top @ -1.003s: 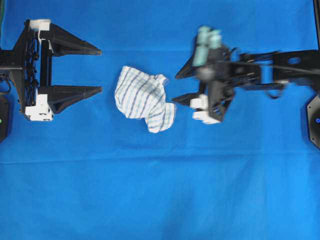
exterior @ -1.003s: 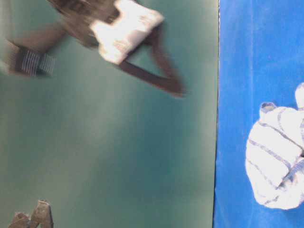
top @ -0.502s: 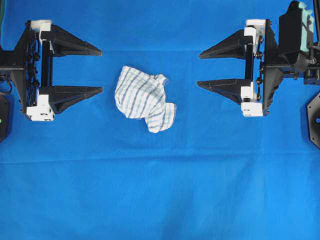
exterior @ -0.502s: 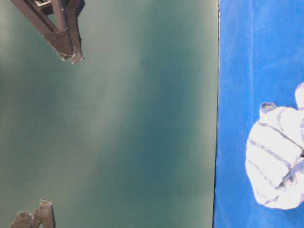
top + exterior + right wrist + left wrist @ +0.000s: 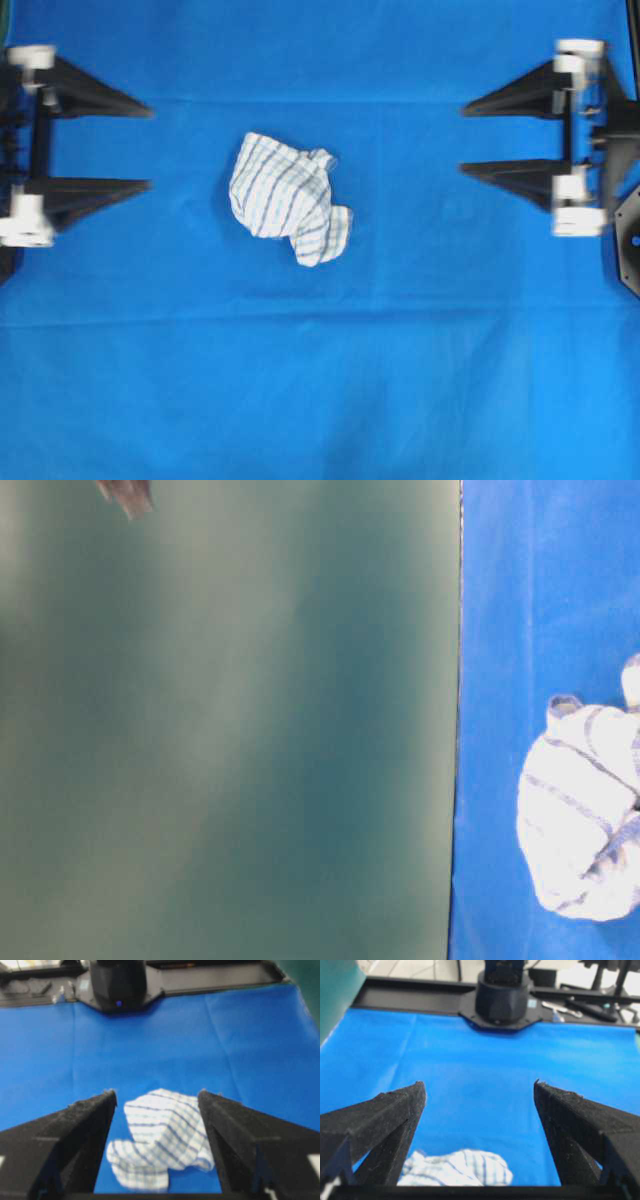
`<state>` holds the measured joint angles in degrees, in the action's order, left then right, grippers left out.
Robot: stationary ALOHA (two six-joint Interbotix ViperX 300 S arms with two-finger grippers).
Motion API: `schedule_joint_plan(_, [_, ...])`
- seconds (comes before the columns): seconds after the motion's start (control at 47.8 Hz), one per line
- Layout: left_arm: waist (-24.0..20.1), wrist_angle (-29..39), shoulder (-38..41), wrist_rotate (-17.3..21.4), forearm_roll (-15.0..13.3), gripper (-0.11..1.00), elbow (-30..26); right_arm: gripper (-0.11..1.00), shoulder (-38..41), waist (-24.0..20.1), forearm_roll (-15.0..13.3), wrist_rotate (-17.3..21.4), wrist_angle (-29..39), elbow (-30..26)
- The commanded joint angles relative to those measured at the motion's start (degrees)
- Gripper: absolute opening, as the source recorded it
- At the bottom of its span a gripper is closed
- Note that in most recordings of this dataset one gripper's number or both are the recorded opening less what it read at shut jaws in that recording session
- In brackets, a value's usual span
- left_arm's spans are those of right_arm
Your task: Hand over the towel.
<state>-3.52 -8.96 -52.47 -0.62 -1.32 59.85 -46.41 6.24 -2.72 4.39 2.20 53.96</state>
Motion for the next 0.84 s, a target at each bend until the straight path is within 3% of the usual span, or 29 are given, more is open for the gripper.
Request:
schedule_joint_plan(0.0, [0.1, 0.7, -4.4, 0.5, -0.1, 0.92, 1.7, 0.69, -5.1, 0.0, -0.1, 0.0, 0.1, 2.9])
schedule_joint_plan(0.209, [0.1, 1.2, -16.0, 2.6, 0.1, 0.92, 10.3, 0.69, -18.5, 0.2, -0.1, 0.1, 0.4, 13.3])
schedule_joint_plan(0.355, [0.0, 3.3, -21.4, 3.3, 0.1, 0.92, 14.9, 0.69, -23.4, 1.1, -0.1, 0.1, 0.4, 18.8])
schedule_joint_plan(0.564, [-0.2, 4.0, -22.9, 3.4, 0.1, 0.92, 18.5, 0.69, -23.1, 1.8, 0.1, 0.3, -2.8, 23.3])
schedule_joint_plan(0.815, [-0.4, 4.1, -22.9, 3.4, 0.1, 0.92, 19.3, 0.69, -21.6, 1.8, 0.4, 0.5, -4.7, 23.8])
